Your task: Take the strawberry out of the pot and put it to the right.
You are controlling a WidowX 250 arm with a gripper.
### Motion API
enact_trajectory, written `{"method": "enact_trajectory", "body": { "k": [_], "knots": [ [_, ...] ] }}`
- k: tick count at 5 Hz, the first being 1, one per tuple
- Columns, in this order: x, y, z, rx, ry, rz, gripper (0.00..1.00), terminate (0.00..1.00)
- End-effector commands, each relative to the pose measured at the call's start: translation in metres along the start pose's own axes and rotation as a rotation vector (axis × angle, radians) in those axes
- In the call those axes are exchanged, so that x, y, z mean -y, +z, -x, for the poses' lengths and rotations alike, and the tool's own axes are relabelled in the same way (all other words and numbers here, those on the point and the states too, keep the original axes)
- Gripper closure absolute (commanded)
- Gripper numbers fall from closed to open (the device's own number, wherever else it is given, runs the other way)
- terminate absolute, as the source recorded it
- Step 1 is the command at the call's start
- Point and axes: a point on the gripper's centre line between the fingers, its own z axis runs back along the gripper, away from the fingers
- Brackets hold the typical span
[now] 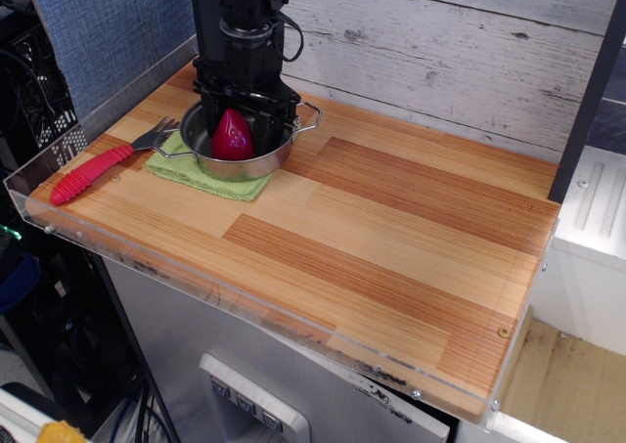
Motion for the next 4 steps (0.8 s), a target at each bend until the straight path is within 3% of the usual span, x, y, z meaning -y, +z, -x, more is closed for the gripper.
{"method": "enact_trajectory", "body": {
  "k": [1,2,4],
  "knots": [
    [-0.012,0.028,-0.003,0.059,0.006,-0.013,1.0,0.0],
    [-0.017,0.045,-0.003,0.085,0.013,0.004,1.0,0.0],
    [-0.003,0.12,0.0,0.201,0.015,0.063,1.0,0.0]
  ]
}}
